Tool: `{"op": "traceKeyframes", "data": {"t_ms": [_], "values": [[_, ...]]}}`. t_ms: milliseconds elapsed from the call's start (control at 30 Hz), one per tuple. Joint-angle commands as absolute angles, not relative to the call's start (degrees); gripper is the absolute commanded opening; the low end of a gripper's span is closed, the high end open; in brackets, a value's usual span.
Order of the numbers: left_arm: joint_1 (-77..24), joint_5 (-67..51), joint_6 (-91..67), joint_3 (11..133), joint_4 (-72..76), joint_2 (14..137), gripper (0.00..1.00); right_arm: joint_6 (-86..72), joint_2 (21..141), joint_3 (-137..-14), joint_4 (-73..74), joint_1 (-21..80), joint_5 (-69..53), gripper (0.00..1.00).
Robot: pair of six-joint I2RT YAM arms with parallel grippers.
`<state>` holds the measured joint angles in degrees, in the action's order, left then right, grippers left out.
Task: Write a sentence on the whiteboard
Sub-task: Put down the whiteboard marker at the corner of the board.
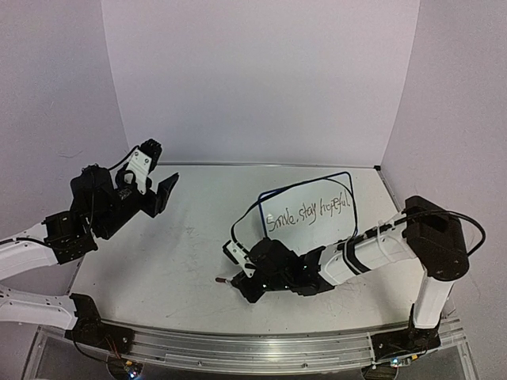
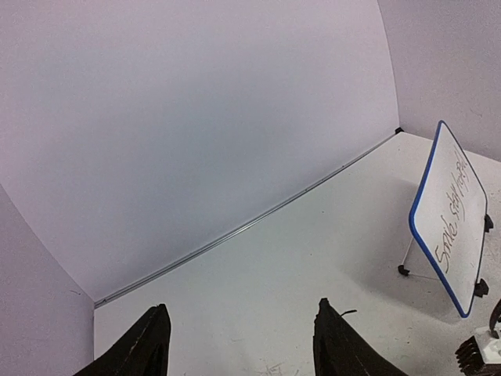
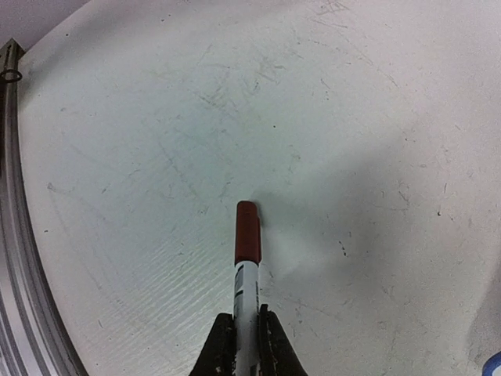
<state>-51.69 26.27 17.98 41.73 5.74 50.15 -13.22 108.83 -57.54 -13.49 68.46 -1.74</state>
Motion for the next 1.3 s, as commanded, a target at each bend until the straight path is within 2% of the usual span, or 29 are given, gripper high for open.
{"op": "traceKeyframes", "data": {"t_ms": [0, 200, 367, 600, 900, 1000, 1167, 1267], "values": [[-51.4, 29.2, 17.7, 41.5, 8.2, 49.4, 0.63, -11.5, 110.5, -58.4, -15.0, 68.8, 1.5, 0.14], [-51.4, 29.1, 17.6, 41.3, 8.2, 49.1, 0.63, -11.5, 111.0, -57.7, -15.6, 68.8, 2.7, 0.26], [-51.4, 29.0, 17.4, 41.3, 8.1, 49.1, 0.63, -12.8, 109.9, -58.2, -15.1, 68.8, 3.4, 0.31], [-51.4, 28.9, 17.0, 41.3, 8.1, 49.0, 0.65, -15.3, 101.4, -56.8, -12.5, 68.8, 6.7, 0.38], [-51.0, 29.3, 15.9, 41.9, 7.8, 48.9, 0.70, -16.6, 86.9, -55.5, -6.3, 67.7, 19.1, 0.55], [-50.7, 30.0, 13.6, 42.5, 7.8, 48.6, 0.73, -17.1, 81.0, -54.0, -4.1, 63.0, 21.4, 0.61], [-50.4, 31.2, 5.9, 45.8, 6.1, 49.4, 0.79, -17.0, 66.2, -49.2, -0.8, 47.4, 19.4, 0.69], [-49.2, 31.5, 0.3, 49.5, 2.2, 50.0, 0.81, -15.5, 55.1, -47.5, 1.5, 38.9, 19.3, 0.78]]}}
